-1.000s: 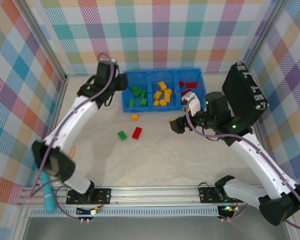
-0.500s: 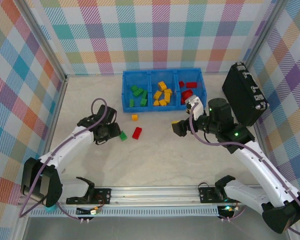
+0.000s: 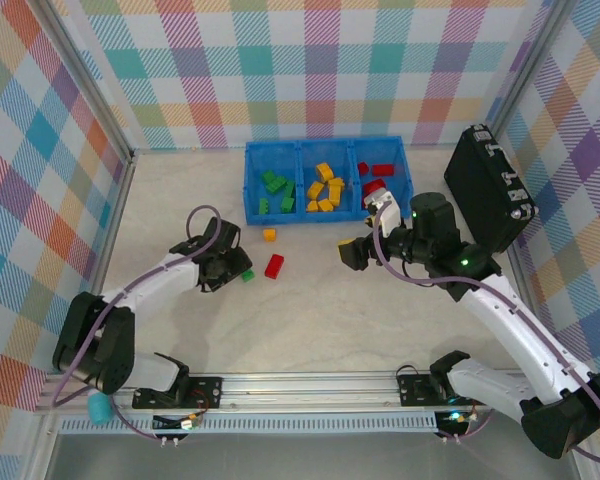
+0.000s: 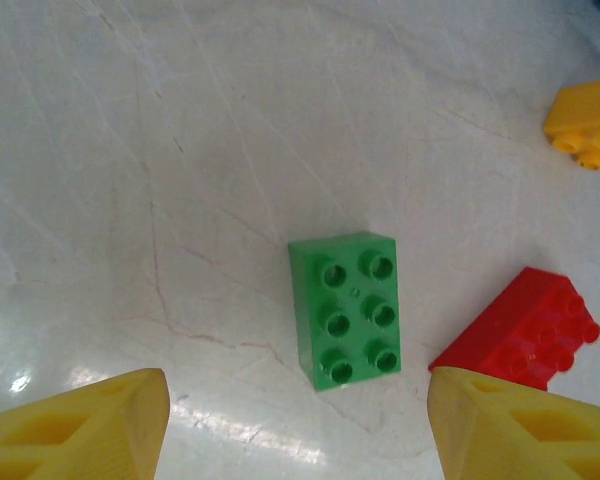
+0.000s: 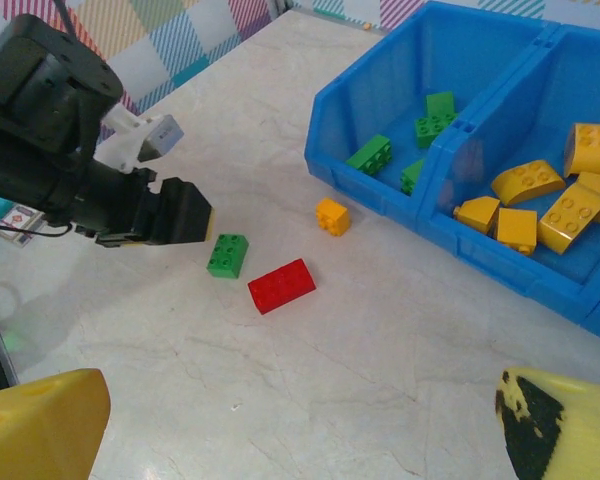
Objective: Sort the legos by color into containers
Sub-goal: Pick up the lego from the center of the table.
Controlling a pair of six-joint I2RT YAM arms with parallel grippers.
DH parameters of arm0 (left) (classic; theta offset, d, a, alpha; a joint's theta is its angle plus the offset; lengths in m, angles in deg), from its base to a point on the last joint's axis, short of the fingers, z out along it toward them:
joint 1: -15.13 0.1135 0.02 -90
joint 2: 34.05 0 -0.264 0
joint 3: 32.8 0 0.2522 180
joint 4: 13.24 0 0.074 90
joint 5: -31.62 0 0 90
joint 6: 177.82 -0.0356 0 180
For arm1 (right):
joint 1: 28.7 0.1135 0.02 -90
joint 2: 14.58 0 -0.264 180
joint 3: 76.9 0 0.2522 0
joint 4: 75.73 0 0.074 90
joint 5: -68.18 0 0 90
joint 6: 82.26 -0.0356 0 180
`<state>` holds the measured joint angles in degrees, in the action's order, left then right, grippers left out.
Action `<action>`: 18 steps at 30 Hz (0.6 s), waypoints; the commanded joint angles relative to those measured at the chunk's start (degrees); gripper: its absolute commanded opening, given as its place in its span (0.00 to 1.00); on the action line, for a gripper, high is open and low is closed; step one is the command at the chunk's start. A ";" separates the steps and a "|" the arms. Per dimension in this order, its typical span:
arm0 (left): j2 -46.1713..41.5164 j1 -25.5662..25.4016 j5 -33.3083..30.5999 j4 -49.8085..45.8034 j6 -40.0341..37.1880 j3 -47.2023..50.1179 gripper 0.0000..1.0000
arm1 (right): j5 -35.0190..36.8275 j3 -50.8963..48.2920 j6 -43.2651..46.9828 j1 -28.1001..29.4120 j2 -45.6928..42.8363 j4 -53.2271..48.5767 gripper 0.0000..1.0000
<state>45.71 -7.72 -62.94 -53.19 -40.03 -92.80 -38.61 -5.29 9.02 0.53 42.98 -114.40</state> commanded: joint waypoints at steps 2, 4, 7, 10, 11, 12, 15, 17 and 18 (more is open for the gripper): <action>2.21 -0.52 -0.82 3.68 3.44 -0.66 0.70 | -1.84 1.13 -0.51 0.29 -0.34 0.12 0.99; 4.13 -0.62 -0.31 4.57 3.53 -1.10 0.70 | -1.92 1.04 -0.57 0.29 -0.26 0.04 0.99; 6.87 -0.70 0.81 6.59 3.52 -1.10 0.69 | -1.58 0.96 -0.59 0.28 -0.34 -0.03 0.99; 8.81 -0.97 1.35 9.73 4.11 -0.13 0.65 | -1.57 0.87 -0.80 0.29 -0.26 0.05 0.99; 9.43 -0.97 1.65 11.93 4.32 0.05 0.64 | -1.66 0.82 -0.87 0.28 -0.17 0.12 0.99; 10.22 -1.08 2.03 12.51 4.54 -0.05 0.63 | -1.58 0.78 -0.98 0.29 -0.02 0.12 0.99; 12.17 -1.62 2.14 13.05 4.49 -0.64 0.61 | -1.31 0.69 -0.75 0.30 0.27 -0.23 0.99; 12.98 -1.76 2.11 13.03 4.50 -0.89 0.57 | -1.14 0.44 -0.70 0.28 0.10 -0.16 0.99; 13.30 -1.84 2.08 12.80 4.43 -0.93 0.54 | -0.98 0.34 -0.75 0.28 -0.04 -0.14 0.99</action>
<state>56.97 -8.49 -62.41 -43.12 -36.29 -93.30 -38.99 -5.29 8.56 0.53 43.03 -114.44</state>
